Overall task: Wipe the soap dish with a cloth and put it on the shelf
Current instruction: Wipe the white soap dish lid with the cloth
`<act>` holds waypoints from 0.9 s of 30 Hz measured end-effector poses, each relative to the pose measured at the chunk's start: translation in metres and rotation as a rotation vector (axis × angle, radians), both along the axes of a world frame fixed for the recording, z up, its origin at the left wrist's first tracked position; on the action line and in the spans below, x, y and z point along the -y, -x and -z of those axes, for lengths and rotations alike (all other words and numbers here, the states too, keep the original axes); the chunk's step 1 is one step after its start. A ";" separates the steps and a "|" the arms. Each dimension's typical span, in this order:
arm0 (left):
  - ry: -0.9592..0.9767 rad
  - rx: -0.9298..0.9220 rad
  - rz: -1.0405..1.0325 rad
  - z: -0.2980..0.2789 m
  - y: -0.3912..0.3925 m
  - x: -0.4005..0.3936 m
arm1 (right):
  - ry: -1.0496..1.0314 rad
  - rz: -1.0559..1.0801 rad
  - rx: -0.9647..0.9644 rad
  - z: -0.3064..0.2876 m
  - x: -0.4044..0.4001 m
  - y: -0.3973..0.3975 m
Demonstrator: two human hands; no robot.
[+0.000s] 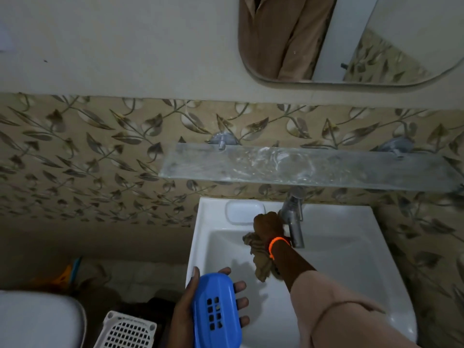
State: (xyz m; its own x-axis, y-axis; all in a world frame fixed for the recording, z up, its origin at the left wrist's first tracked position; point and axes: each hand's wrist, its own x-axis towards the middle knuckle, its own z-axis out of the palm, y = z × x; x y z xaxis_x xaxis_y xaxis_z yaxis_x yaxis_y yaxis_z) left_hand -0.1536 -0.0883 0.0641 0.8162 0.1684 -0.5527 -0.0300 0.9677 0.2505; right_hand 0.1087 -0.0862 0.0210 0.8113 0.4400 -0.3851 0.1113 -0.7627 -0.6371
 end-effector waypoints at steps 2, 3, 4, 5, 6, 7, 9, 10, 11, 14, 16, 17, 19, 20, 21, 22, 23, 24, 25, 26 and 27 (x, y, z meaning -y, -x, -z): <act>-0.015 -0.045 0.006 0.007 -0.007 0.000 | 0.072 -0.161 -0.038 0.005 0.002 -0.008; -0.042 -0.045 0.025 0.008 -0.011 0.000 | 0.051 -0.123 -0.060 0.004 0.005 -0.012; -0.076 -0.063 0.028 0.005 -0.014 0.000 | -0.008 -0.120 -0.110 -0.006 0.010 -0.002; -0.098 -0.094 0.021 0.003 -0.017 -0.003 | -0.063 -0.080 -0.104 -0.024 0.016 0.006; -0.124 -0.132 0.004 0.002 -0.019 -0.006 | -0.129 -0.024 0.032 -0.031 0.023 0.014; -0.139 -0.166 -0.020 -0.001 -0.020 -0.008 | -0.158 -0.050 0.002 -0.043 0.035 0.023; -0.117 -0.143 -0.033 -0.011 -0.020 -0.010 | -0.228 -0.213 0.106 -0.070 0.064 0.038; -0.108 -0.107 -0.022 -0.014 -0.020 -0.009 | -0.249 -0.328 0.171 -0.086 0.079 0.047; -0.085 -0.085 -0.020 -0.016 -0.018 -0.009 | -0.263 -0.435 0.196 -0.105 0.093 0.053; -0.109 -0.080 0.003 -0.029 -0.021 0.003 | -0.166 -0.671 0.194 -0.143 0.129 0.063; -0.106 0.001 0.095 -0.039 -0.024 0.015 | -0.104 -0.709 0.269 -0.159 0.143 0.067; -0.106 0.033 0.115 -0.043 -0.024 0.022 | -0.095 -0.706 0.303 -0.164 0.150 0.068; -0.102 0.048 0.191 -0.045 -0.025 0.035 | -0.108 -0.683 0.338 -0.172 0.159 0.068; -0.103 0.061 0.221 -0.047 -0.025 0.041 | -0.117 -0.665 0.336 -0.175 0.162 0.068; -0.119 0.056 0.221 -0.047 -0.025 0.046 | -0.118 -0.643 0.328 -0.176 0.163 0.068; -0.111 0.064 0.203 -0.050 -0.025 0.052 | -0.122 -0.619 0.336 -0.178 0.166 0.068; -0.077 0.062 0.187 -0.052 -0.026 0.055 | -0.127 -0.604 0.353 -0.180 0.169 0.069; -0.041 0.084 0.173 -0.057 -0.027 0.058 | -0.135 -0.587 0.356 -0.182 0.172 0.071; -0.017 0.112 0.161 -0.062 -0.028 0.061 | -0.161 -0.550 0.315 -0.187 0.176 0.072; -0.002 0.147 0.149 -0.067 -0.029 0.062 | -0.206 -0.491 0.238 -0.193 0.181 0.071; -0.002 0.154 0.144 -0.070 -0.029 0.062 | -0.256 -0.418 0.159 -0.200 0.187 0.071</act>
